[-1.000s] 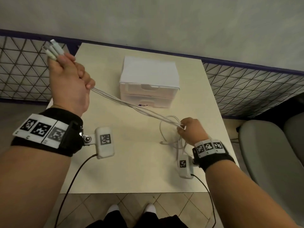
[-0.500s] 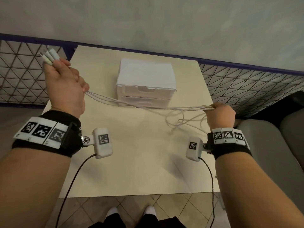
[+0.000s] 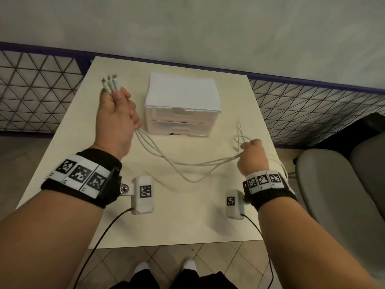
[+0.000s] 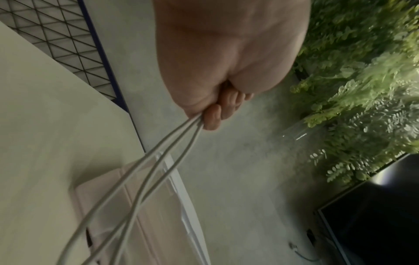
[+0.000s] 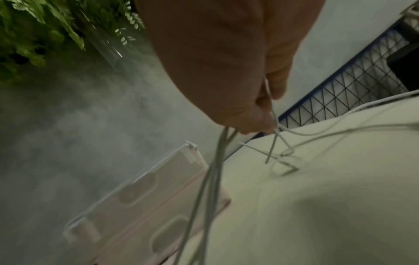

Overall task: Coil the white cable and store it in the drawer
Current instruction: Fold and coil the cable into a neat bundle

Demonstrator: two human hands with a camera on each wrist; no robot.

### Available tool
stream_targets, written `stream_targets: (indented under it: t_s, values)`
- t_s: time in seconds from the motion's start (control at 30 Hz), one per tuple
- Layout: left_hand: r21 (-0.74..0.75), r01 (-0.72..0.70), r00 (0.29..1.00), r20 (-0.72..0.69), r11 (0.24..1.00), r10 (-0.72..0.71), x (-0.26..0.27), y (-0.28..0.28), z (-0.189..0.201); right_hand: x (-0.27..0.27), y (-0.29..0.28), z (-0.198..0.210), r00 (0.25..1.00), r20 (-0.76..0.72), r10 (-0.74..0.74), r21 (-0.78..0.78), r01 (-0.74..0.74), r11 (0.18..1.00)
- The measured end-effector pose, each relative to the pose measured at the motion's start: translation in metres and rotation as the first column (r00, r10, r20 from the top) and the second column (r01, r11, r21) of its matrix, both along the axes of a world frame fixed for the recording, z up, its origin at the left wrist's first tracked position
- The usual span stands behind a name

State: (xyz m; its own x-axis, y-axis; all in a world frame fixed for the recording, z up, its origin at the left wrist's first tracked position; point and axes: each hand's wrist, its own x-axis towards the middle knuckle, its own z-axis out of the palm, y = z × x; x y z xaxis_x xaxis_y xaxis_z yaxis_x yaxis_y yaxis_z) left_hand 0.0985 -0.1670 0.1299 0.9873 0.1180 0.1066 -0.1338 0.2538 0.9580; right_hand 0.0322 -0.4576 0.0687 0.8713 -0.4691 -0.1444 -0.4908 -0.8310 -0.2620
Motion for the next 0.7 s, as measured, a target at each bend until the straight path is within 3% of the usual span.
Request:
stream_targets:
  t_s: [0.1, 0.2, 0.27, 0.37, 0.4, 0.47, 0.57, 0.7]
  values:
    - [0.021, 0.082, 0.996, -0.028, 0.996, -0.082, -0.004, -0.009, -0.003, -0.006, 0.010, 0.001, 0.983, -0.177, 0.048, -0.052, -0.058, 0.997]
    - [0.087, 0.147, 0.988, -0.061, 0.985, -0.142, -0.009, -0.017, -0.006, -0.004, 0.019, 0.019, 0.969, -0.235, 0.071, -0.089, -0.094, 0.992]
    - [0.119, 0.186, 0.981, -0.076, 0.975, -0.177, -0.012, -0.021, -0.006, -0.001, 0.027, 0.031, 0.981, -0.145, 0.127, -0.050, -0.136, 0.989]
    - [0.112, 0.248, 0.965, -0.115, 0.962, -0.236, -0.015, -0.026, -0.003, 0.010, 0.045, 0.047, 0.956, 0.194, 0.221, 0.172, -0.255, 0.951]
    - [0.098, 0.276, 0.956, -0.126, 0.956, -0.264, -0.016, -0.028, -0.002, 0.015, 0.056, 0.052, 0.923, 0.310, 0.228, 0.287, -0.319, 0.903]
    - [0.077, 0.341, 0.935, -0.128, 0.937, -0.330, -0.020, -0.034, 0.001, 0.021, 0.085, 0.058, 0.871, 0.444, 0.210, 0.543, -0.449, 0.709]
    - [0.080, 0.377, 0.924, -0.098, 0.923, -0.369, -0.023, -0.041, 0.009, 0.025, 0.122, 0.056, 0.860, 0.467, 0.205, 0.761, -0.509, 0.403]
    - [0.174, 0.354, 0.934, -0.114, 0.919, -0.339, -0.024, -0.038, 0.016, 0.024, 0.135, 0.049, 0.881, 0.442, 0.169, 0.851, -0.472, 0.233]
